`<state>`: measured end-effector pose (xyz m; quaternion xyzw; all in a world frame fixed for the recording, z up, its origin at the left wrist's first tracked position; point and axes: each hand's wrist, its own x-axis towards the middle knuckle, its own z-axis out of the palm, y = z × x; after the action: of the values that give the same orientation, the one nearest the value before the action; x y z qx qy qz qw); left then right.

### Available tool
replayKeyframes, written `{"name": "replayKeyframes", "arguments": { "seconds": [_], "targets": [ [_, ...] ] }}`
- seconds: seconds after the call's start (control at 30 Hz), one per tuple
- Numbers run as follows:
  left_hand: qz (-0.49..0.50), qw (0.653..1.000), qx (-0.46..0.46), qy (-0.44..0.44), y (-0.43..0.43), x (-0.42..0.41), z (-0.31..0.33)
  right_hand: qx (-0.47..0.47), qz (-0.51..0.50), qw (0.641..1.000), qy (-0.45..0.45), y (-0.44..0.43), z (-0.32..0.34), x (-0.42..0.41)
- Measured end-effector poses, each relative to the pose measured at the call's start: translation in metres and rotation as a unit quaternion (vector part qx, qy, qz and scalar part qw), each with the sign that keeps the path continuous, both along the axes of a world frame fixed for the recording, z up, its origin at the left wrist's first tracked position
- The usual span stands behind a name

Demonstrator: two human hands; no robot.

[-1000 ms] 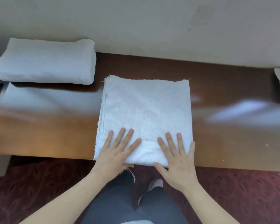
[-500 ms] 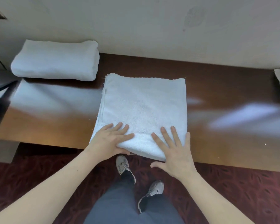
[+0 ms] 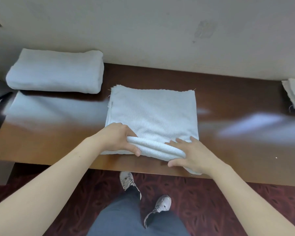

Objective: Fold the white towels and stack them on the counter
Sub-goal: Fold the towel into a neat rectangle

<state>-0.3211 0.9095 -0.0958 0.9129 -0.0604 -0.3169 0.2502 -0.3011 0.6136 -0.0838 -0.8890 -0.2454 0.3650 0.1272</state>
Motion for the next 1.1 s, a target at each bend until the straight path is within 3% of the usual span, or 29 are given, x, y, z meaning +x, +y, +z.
{"name": "replayKeyframes", "arguments": {
  "seconds": [0.17, 0.4, 0.53, 0.63, 0.83, 1.1],
  "targets": [
    [0.002, 0.995, -0.066, 0.072, 0.01, 0.033, 0.016, 0.002, -0.036, 0.999, 0.025, 0.01, 0.036, 0.033],
    [0.016, 0.978, -0.126, 0.164, 0.021, 0.091, 0.038, -0.035, -0.052, 0.998, -0.014, 0.024, 0.07, 0.09],
    [0.035, 0.966, -0.145, 0.21, 0.03, 0.126, 0.042, -0.016, -0.074, 0.997, -0.032, 0.032, 0.074, 0.134],
    [0.053, 0.968, -0.131, 0.207, 0.035, 0.151, 0.042, 0.009, -0.076, 0.997, 0.004, 0.036, 0.07, 0.169],
    [0.071, 0.993, 0.039, 0.086, 0.031, 0.18, 0.051, 0.013, -0.04, 0.989, 0.139, 0.04, 0.046, 0.234],
    [0.048, 0.973, 0.184, -0.133, 0.01, 0.149, 0.017, 0.008, -0.031, 0.972, 0.233, 0.04, 0.007, 0.284]
  ]
}}
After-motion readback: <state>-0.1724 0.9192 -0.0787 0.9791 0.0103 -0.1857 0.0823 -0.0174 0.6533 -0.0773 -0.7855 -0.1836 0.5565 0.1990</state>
